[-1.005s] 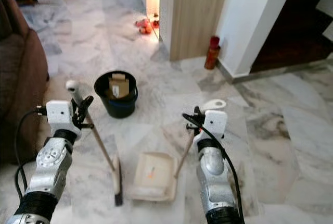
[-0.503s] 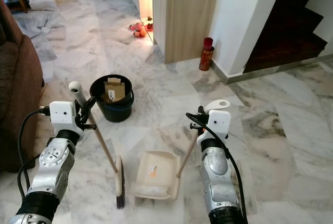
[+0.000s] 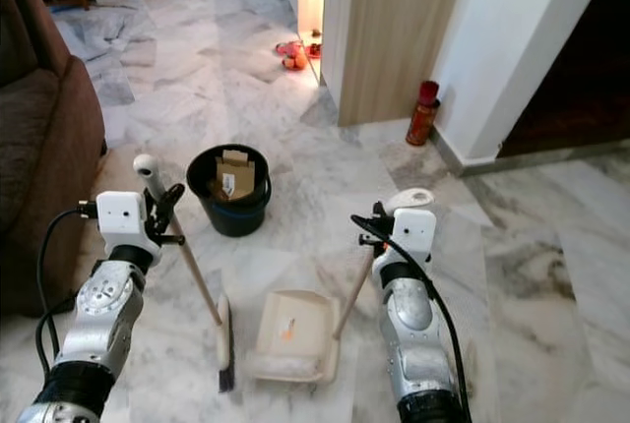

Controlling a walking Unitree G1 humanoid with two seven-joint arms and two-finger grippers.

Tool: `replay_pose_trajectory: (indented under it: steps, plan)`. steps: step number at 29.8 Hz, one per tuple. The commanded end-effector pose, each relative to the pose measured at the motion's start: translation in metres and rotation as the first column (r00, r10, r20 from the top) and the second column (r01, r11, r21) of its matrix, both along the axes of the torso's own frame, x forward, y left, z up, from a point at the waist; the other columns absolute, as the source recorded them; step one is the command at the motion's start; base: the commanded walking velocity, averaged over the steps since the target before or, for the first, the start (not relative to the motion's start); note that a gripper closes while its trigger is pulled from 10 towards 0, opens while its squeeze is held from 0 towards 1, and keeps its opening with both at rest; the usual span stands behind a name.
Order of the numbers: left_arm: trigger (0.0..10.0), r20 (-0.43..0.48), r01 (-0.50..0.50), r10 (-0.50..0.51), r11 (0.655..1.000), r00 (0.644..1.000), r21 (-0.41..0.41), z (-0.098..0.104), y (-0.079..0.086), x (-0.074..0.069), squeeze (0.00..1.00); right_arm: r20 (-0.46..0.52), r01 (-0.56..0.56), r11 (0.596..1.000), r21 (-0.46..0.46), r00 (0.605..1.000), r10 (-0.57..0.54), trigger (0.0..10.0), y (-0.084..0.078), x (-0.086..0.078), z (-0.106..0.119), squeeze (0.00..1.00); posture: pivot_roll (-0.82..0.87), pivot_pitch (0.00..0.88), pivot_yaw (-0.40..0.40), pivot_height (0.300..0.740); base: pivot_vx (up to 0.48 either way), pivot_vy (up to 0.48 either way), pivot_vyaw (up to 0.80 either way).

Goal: Sweep floor

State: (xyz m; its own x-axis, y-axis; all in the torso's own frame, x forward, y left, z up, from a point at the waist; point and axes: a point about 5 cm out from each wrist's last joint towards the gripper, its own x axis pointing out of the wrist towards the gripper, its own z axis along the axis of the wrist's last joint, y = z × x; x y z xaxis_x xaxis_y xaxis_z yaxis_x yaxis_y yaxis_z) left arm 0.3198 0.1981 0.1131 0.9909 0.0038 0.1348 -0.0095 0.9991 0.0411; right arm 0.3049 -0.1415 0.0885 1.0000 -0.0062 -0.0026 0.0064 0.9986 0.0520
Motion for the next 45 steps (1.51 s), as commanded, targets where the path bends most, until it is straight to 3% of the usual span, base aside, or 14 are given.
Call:
replay_pose_trajectory:
  steps: [1,11,28,37,41,45]
  plan:
    - [10.0,0.034,0.015,-0.016,1.0,0.999,0.024,0.009,-0.004,0.004,0.0,0.054,-0.004,1.0,0.012,0.999,0.003,10.0,0.001,0.003,0.011,0.0,-0.04,0.063,0.0,0.74,0.311,0.0,0.42]
    - [10.0,0.036,0.013,-0.014,1.0,0.999,0.027,0.01,-0.004,0.005,0.0,0.055,-0.014,1.0,0.015,0.998,0.013,10.0,0.002,0.003,0.011,0.0,-0.04,0.054,0.002,0.74,0.31,0.0,0.58]
    - [10.0,0.034,0.006,-0.007,1.0,0.999,0.028,0.009,-0.003,0.004,0.0,0.053,-0.01,0.999,0.032,0.999,0.008,10.0,0.001,0.003,0.011,0.0,-0.04,0.066,-0.003,0.74,0.304,0.0,0.13]
    - [10.0,0.03,-0.004,0.003,0.999,1.0,0.036,0.005,0.002,0.001,0.0,0.076,-0.014,0.999,0.032,0.997,0.012,10.0,-0.001,0.001,0.017,0.0,-0.04,0.071,-0.004,0.74,0.0,0.0,0.0]
    - [10.0,0.022,0.011,-0.014,0.993,1.0,0.113,0.0,0.003,-0.003,0.0,0.096,-0.018,0.999,0.027,0.995,0.016,10.0,-0.003,-0.001,0.022,0.0,-0.04,0.075,-0.004,0.74,0.0,0.0,0.0]
    - [10.0,0.016,0.006,-0.008,0.992,1.0,0.124,-0.002,0.004,-0.005,0.0,0.114,-0.034,0.999,0.029,0.993,0.03,10.0,-0.004,-0.003,0.027,0.0,-0.04,0.077,-0.004,0.74,0.0,0.0,0.0]
